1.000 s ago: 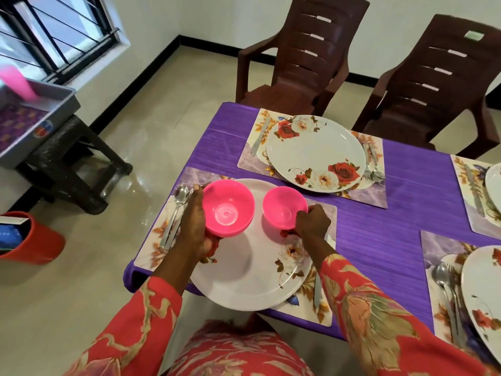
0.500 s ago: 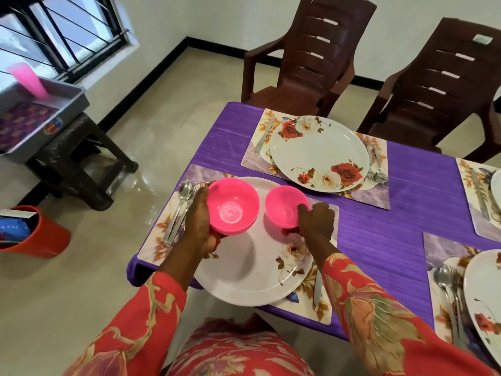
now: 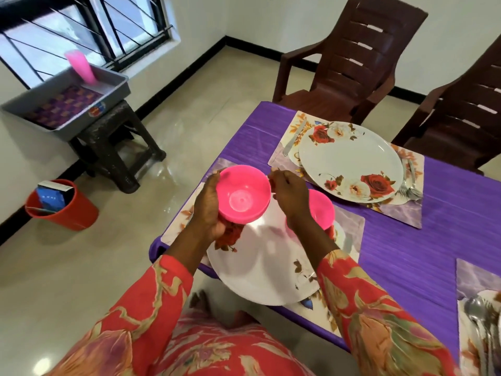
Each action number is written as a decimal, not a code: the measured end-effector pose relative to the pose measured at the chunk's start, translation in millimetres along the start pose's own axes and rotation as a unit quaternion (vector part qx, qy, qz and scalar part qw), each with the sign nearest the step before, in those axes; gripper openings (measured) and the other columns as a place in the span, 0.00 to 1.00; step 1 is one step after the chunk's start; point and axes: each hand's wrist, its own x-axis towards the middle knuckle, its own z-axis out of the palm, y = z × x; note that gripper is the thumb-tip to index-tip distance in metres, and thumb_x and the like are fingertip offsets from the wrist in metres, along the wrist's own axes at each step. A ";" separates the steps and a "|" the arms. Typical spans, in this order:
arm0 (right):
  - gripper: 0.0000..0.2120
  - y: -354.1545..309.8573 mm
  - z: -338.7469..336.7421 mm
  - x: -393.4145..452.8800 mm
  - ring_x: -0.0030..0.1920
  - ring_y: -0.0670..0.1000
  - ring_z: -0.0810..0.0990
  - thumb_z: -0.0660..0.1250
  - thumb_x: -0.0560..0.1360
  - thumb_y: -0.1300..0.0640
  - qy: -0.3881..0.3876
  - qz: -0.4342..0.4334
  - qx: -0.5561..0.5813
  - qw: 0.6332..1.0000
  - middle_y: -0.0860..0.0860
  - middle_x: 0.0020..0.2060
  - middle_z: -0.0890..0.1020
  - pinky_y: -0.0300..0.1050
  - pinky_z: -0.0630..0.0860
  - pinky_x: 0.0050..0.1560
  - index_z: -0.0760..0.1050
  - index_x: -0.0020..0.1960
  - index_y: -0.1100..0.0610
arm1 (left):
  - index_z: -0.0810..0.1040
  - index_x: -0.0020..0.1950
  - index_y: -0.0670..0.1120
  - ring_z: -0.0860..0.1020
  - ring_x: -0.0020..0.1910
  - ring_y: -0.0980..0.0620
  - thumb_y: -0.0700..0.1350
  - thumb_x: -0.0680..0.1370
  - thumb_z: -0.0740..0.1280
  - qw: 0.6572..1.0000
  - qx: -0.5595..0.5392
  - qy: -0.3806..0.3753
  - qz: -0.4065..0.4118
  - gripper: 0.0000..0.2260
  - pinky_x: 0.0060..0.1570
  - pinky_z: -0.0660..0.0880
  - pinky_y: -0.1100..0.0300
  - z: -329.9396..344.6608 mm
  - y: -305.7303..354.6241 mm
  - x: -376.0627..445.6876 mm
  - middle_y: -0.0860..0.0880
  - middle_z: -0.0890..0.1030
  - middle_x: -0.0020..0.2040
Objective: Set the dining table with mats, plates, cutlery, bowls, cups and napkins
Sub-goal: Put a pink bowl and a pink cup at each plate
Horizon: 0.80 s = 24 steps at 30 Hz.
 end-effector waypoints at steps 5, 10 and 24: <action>0.15 -10.4 45.2 -3.7 0.44 0.51 0.78 0.60 0.78 0.43 -0.062 0.012 0.055 0.996 0.49 0.41 0.81 0.47 0.73 0.47 0.77 0.43 0.53 | 0.77 0.63 0.49 0.77 0.58 0.39 0.56 0.74 0.67 1.000 -0.001 0.009 0.000 0.20 0.56 0.74 0.40 -21.4 28.9 18.0 0.42 0.78 0.62; 0.09 -19.2 88.6 15.8 0.49 0.51 0.78 0.67 0.75 0.59 -0.018 -0.017 0.031 0.999 0.50 0.49 0.80 0.50 0.76 0.53 0.78 0.55 0.56 | 0.78 0.58 0.51 0.78 0.50 0.42 0.54 0.75 0.65 1.000 -0.005 -0.012 -0.008 0.14 0.48 0.77 0.46 -34.2 63.7 45.1 0.43 0.79 0.57; 0.16 -72.9 282.8 66.1 0.48 0.55 0.81 0.66 0.67 0.57 0.125 0.046 -0.036 0.990 0.56 0.47 0.83 0.52 0.77 0.52 0.82 0.53 0.56 | 0.77 0.57 0.55 0.78 0.48 0.46 0.55 0.79 0.61 0.985 0.131 -0.077 -0.083 0.11 0.46 0.77 0.46 -138.3 232.3 135.8 0.49 0.80 0.51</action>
